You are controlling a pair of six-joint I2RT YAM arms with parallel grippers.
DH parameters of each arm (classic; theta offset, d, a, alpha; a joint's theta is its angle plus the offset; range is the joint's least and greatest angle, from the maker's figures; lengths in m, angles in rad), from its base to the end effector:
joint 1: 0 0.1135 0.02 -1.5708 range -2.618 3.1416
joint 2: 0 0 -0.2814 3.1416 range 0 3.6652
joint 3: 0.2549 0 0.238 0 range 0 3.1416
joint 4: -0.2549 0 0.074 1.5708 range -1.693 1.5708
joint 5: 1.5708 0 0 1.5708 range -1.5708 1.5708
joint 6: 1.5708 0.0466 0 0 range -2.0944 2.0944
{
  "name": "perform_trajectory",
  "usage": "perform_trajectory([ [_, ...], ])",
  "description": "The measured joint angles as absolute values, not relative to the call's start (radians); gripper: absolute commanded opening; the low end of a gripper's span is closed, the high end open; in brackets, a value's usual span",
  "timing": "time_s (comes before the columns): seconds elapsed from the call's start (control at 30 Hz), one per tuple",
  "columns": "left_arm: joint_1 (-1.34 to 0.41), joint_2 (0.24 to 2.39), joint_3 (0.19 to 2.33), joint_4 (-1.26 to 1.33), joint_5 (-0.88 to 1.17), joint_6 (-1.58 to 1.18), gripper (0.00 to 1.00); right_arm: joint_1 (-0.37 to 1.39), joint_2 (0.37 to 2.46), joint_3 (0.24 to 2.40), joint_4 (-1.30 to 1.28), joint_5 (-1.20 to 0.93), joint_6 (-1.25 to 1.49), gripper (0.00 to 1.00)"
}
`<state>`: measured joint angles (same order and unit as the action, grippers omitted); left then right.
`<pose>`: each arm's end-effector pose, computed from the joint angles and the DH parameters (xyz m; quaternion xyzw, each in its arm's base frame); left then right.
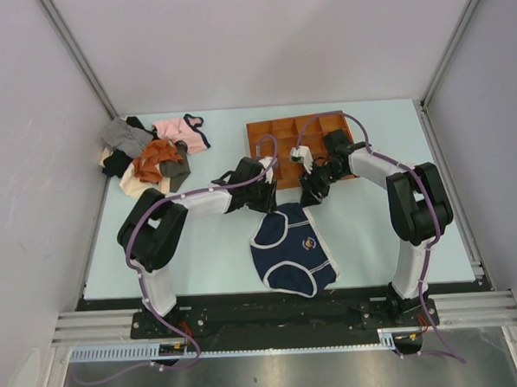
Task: Roll the underwear
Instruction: Fold the underwear at the center of the board.
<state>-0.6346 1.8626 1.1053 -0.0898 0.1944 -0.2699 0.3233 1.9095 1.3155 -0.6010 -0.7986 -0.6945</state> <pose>0.3078 -0.2378 0.1787 0.2026 0.9092 -0.2356 0.2772 0.3469 0.1514 0.2007 -0.5044 0.7550 0.3436 0.2396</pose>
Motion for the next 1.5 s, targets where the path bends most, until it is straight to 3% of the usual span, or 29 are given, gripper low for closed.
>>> perform_trajectory([
  [0.3,-0.634,1.876,1.110,-0.115,0.186,-0.253,0.32,0.326,1.909,1.316,-0.601,-0.798,-0.691,0.51],
  [0.57,-0.633,1.882,1.110,-0.115,0.192,-0.250,0.00,0.338,1.911,1.316,-0.601,-0.785,-0.692,0.51],
  [0.87,-0.632,1.825,1.073,-0.084,0.194,-0.225,0.00,0.356,1.913,1.316,-0.606,-0.757,-0.731,0.53],
  [1.17,-0.632,1.752,1.059,-0.046,0.202,-0.171,0.00,0.371,1.913,1.316,-0.668,-0.744,-1.040,0.56],
  [1.5,-0.632,1.752,1.058,-0.054,0.223,-0.138,0.01,0.365,1.924,1.419,-0.721,-0.784,-1.188,0.53],
])
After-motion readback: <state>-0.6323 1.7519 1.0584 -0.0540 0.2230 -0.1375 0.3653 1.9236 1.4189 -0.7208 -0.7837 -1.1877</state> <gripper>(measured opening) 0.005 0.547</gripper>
